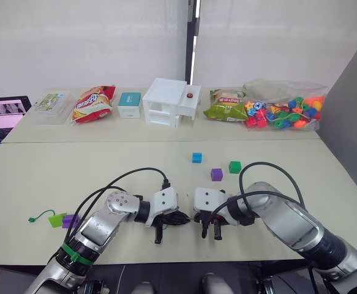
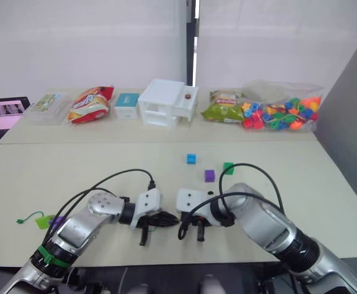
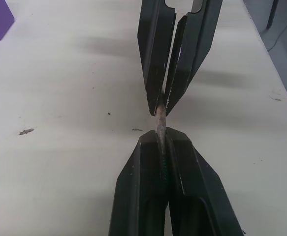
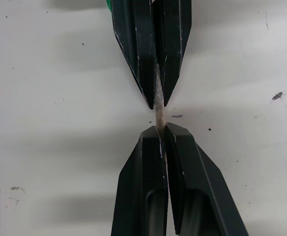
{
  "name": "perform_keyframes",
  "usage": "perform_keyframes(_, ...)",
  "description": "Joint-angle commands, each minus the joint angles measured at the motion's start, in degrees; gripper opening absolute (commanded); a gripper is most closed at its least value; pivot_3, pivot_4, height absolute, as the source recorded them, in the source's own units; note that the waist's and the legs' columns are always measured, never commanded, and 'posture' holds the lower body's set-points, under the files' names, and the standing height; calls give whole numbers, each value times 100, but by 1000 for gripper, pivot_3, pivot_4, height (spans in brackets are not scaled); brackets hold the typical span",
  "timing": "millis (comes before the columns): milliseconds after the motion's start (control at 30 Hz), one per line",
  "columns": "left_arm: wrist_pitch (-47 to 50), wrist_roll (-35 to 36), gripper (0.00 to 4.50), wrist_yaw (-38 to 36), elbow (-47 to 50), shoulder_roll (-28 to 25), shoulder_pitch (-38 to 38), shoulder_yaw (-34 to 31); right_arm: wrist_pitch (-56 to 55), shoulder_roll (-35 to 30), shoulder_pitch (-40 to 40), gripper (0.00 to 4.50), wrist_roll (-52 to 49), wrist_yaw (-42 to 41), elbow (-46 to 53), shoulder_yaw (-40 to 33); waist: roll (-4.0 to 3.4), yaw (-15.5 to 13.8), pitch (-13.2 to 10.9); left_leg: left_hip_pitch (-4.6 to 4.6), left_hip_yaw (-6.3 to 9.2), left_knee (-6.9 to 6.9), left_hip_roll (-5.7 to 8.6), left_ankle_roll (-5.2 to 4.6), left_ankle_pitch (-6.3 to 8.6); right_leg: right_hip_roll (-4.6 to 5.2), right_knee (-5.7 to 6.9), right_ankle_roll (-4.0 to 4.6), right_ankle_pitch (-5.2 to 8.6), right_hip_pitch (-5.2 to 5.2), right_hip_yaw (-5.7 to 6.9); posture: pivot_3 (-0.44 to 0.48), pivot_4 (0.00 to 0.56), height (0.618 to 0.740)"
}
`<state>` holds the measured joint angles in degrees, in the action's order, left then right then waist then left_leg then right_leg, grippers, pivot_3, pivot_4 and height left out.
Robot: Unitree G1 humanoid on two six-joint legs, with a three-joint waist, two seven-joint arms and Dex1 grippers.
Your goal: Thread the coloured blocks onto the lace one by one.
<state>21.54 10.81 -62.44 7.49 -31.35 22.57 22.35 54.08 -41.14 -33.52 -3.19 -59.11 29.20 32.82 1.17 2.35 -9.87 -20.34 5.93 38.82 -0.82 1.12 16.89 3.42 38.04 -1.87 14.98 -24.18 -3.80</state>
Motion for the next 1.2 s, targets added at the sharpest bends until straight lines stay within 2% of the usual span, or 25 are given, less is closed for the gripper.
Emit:
perform_keyframes(33,-21,2,15,12,104,27,29,-43,48,-52,-115,0,-117,-16,237,-72,0,0,0,0,0,0,0,0,0,0,0,0,0,0,0,0,150,740)
perform_keyframes(167,-23,31,15,-26,102,23,16,-52,100,-57,-48,0,-230,-47,306,-83,0,1,0,0,0,0,0,0,0,0,0,0,0,0,0,0,150,740)
perform_keyframes(300,-82,13,0,-87,44,-22,25,-65,83,25,128,1265,-216,246,392,-337,0,-2,0,0,0,0,0,0,0,0,0,0,0,0,0,0,150,740)
perform_keyframes(333,-90,11,0,-101,33,-36,27,-68,114,13,195,1752,-261,307,449,-470,0,-2,0,0,0,0,0,0,0,0,0,0,0,0,0,0,150,740)
perform_keyframes(367,-94,11,0,-112,33,-48,24,-72,152,9,267,1918,-308,383,510,-611,0,-6,0,0,0,0,0,0,0,0,0,0,0,0,0,0,150,740)
perform_keyframes(433,-99,15,0,-138,36,-80,12,-86,297,-13,462,2647,-402,584,674,-1002,0,-10,0,-2,0,1,0,0,0,0,0,0,0,0,0,0,150,740)
perform_keyframes(600,-131,53,0,-203,-25,-180,9,-185,798,387,1271,4389,-969,1108,1274,-2646,1,-41,0,-4,2,1,1,0,0,1,0,0,0,1,1,0,150,740)
perform_keyframes(733,-103,120,0,-243,-21,-266,6,-329,1188,1272,1882,4449,-1127,1994,1579,-4035,1,-51,1,-3,2,-4,0,-1,0,0,-1,0,0,1,0,0,150,740)
perform_keyframes(867,-73,159,0,-285,74,-353,-46,-405,1156,1832,2469,4449,-962,2835,1852,-4507,1,-60,1,-1,1,-4,1,-1,0,1,-1,0,0,2,-1,0,150,740)
perform_keyframes(1000,-17,183,0,-290,197,-400,-136,-435,522,2818,2548,4449,-260,4384,1461,-4335,-1,10,1,4,-2,-8,-2,0,0,-1,1,-1,0,0,-2,0,150,740)
perform_keyframes(1200,68,175,0,-218,329,-376,-193,-436,-149,3329,1936,4449,106,5232,328,-4098,-4,27,1,5,-5,-9,-1,3,-2,-1,2,0,0,-2,-7,0,150,740)
